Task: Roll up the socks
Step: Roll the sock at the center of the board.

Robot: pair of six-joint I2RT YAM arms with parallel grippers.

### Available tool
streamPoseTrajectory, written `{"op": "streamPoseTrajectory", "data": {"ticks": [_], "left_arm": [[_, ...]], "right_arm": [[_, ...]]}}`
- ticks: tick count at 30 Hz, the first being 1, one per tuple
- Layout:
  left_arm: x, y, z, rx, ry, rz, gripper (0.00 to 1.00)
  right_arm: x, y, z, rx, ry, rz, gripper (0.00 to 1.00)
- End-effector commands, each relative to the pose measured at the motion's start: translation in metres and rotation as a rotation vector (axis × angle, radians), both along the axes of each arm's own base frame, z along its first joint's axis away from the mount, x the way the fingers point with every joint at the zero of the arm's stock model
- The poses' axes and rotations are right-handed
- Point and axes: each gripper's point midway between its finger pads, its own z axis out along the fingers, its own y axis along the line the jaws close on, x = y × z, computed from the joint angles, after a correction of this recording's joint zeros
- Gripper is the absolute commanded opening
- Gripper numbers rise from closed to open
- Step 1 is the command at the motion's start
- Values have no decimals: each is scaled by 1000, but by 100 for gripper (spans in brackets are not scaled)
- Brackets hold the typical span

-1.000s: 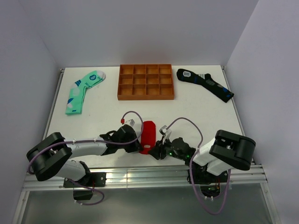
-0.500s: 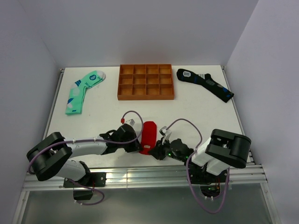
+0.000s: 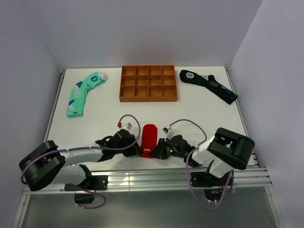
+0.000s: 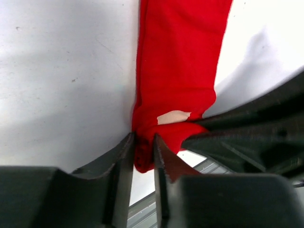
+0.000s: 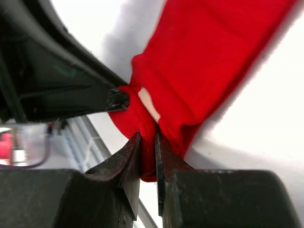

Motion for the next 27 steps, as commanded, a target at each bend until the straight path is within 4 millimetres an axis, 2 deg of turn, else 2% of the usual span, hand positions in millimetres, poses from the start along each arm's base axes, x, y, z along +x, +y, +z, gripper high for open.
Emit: {"op": "streamPoseTrajectory", "data": {"ticks": [1,5,7,11,15,16,17,18,23,24,27], "left_arm": [[-2,12,-7,22,-22,19,30],[3,15,-1,-37,-81,56,39],[9,13,9,-78,-123,72,41],[8,15,13,-143,-185,73,44],[11,16,21,-207,-259,72,46],[8,20,16,-204,-271,63,47],[11,16,27,-252,-313,62,48],[11,17,29,-261,-327,64,48],[11,19,31,-280,-388,53,48],[13,16,39,-308,-416,51,47],[11,11,42,-315,-452,13,47]], "right_arm": [[-37,-60,-70,-256,323,-51,0],[-40,-63,-79,-312,411,-56,0],[-44,-66,-81,-310,466,-57,0],[-50,-69,-86,-320,563,-47,0],[-53,-71,-89,-339,633,-40,0],[-55,-72,-89,-347,653,-32,0],[-55,-73,-88,-346,669,-34,0],[-56,-73,-88,-345,678,-32,0],[-59,-78,-88,-348,764,-37,0],[-59,-81,-88,-349,778,-47,0],[-57,-82,-88,-344,817,-49,0]]}}
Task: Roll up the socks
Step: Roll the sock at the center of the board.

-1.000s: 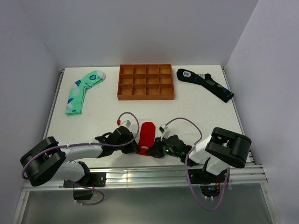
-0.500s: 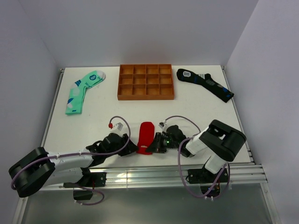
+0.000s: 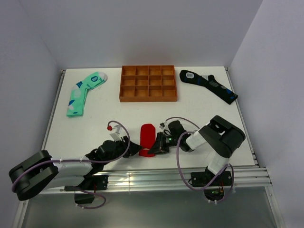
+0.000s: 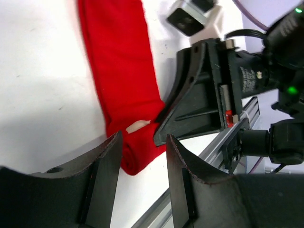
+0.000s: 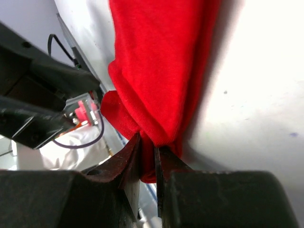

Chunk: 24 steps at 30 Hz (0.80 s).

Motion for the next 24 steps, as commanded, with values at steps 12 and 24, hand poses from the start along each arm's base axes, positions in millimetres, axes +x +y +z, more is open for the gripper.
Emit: {"op": "streamPoseTrajectory", "data": {"ticks": [12,24], "left_arm": [[-13,4,-15,43,-73,-54,49],[-22,-3,-29,71,-37,-102,50]], "right_arm": [[-56,-91,-73,-405,341,-52,0],[-50,-90,-72,-410,349,-48,0]]}}
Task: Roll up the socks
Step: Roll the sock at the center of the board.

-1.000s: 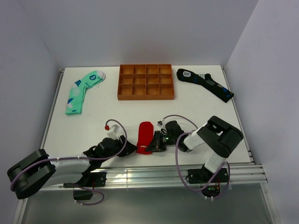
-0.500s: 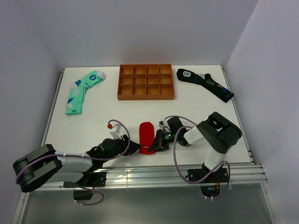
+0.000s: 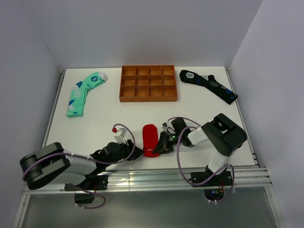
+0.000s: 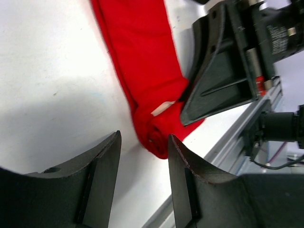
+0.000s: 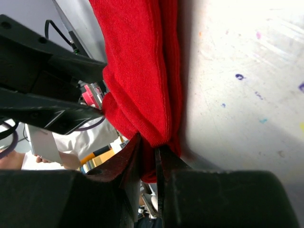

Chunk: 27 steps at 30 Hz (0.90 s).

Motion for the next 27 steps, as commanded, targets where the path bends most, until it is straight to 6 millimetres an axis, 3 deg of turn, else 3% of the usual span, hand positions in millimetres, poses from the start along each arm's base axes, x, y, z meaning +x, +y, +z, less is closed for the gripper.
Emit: {"op": "streamPoseTrajectory", "data": {"ticks": [1,9,14,15,20,27], "left_arm": [[-12,8,-13,16,-5,-32,50],[-21,2,-18,2,40,-68,50],[-26,10,-31,42,108,-29,50],[-21,3,-24,19,118,-14,51],[-28,9,-37,26,257,51,52],[-42,5,-41,-68,462,112,53]], "right_arm": [[-49,-68,-74,-422,223,-78,0],[-52,-70,-76,-422,231,-84,0],[-52,-69,-75,-419,232,-91,0],[-52,-69,-75,-418,234,-96,0],[-51,-67,-74,-402,244,-127,0],[-49,-67,-75,-402,246,-146,0]]}}
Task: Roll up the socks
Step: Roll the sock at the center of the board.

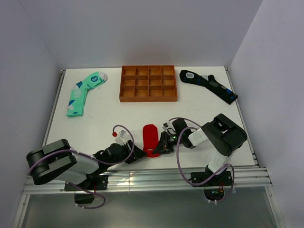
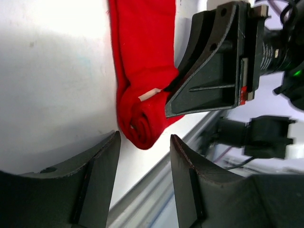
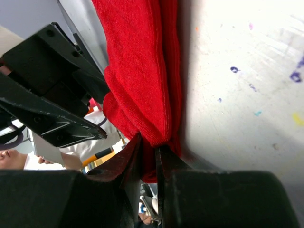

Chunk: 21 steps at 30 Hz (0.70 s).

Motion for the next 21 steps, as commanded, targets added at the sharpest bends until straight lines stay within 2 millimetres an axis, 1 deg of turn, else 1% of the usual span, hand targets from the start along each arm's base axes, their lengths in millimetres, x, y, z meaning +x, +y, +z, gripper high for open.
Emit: {"op": "streamPoseTrajectory", "data": {"ticks": [1,3,4,5,8,9,15,17,18,19,21], "left_arm": [[-24,21,-39,63,221,51,53],[-21,19,-34,23,253,85,53],[-24,27,-42,40,271,105,53],[-24,29,-44,44,280,119,53],[-23,33,-47,45,317,159,53],[-21,31,-46,38,323,168,54],[-24,36,-58,58,413,226,54],[-26,39,-66,78,441,237,53],[-27,37,-65,66,454,239,52],[-28,39,-71,82,473,249,51],[-26,35,-68,42,493,260,48]], "right_arm": [[-48,-65,-74,-413,253,-132,0],[-47,-65,-74,-412,253,-138,0],[-48,-64,-73,-408,258,-142,0],[-47,-63,-73,-400,258,-145,0],[-45,-61,-72,-389,260,-153,0],[-45,-61,-72,-386,258,-154,0],[-44,-58,-70,-359,264,-178,0],[-42,-58,-70,-360,260,-185,0],[-42,-58,-71,-362,259,-186,0],[-42,-58,-70,-360,258,-186,0],[-42,-58,-70,-362,255,-190,0]]}}
